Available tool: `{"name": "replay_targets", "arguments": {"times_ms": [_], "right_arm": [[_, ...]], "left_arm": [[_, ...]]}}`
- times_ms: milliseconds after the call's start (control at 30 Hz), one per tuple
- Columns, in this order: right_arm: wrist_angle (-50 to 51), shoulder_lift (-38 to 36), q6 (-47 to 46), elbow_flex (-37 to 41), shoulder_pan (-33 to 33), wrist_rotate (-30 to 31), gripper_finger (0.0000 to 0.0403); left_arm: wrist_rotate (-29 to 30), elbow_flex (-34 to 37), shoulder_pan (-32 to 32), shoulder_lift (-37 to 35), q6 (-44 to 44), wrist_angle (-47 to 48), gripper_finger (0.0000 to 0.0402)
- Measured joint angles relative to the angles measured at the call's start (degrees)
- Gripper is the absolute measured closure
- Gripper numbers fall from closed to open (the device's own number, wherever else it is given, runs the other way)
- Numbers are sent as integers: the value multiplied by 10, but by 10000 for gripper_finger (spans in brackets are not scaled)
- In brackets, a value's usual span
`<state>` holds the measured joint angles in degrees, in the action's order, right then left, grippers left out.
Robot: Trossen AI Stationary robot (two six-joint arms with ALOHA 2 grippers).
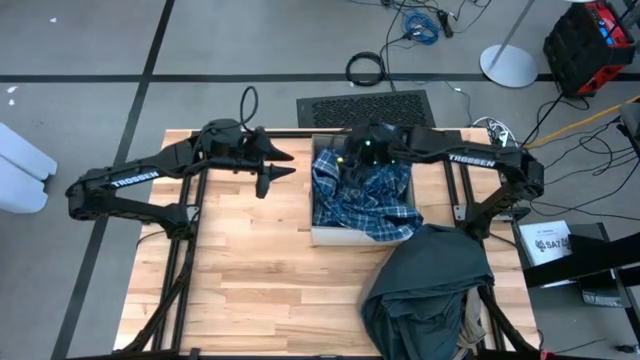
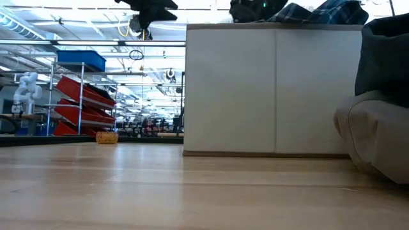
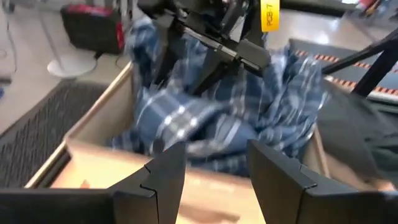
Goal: Sort clothes
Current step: Put the blue plaid shirt into the laundry organizer
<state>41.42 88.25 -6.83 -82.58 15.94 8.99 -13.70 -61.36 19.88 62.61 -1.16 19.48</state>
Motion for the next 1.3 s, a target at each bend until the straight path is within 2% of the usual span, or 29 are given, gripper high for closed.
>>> {"name": "replay_targets", "arguments": {"times_ms": [200,333,400,467,533,600,700,800,933,1300], "right_arm": [[57,0,2,-86,-14,-1,151],[86,-3,-26,-131,-28,15,158],[102,-10,-49,-136,-34,66,165],[131,-18,-68,-136,-36,152,173],[171,-23,-94,-136,-32,235,182],[203,-24,-114,-136,-23,279,190],[224,-24,-125,-131,3,268,197],[213,-24,-117,-105,34,223,197],[195,-24,-119,-66,61,202,201],[138,-24,-201,47,3,138,243]], "left_arm": [[-9,0,-23,15,0,-110,223],[-8,0,-37,73,0,-179,223],[-8,0,-43,113,0,-214,223],[-5,0,-44,153,1,-241,223],[23,0,-43,185,6,-257,223],[68,0,-43,205,17,-265,223],[107,0,-43,226,19,-268,223],[108,0,-44,244,7,-257,224],[111,0,-47,253,0,-235,224],[117,0,-50,235,32,-240,224]]}}
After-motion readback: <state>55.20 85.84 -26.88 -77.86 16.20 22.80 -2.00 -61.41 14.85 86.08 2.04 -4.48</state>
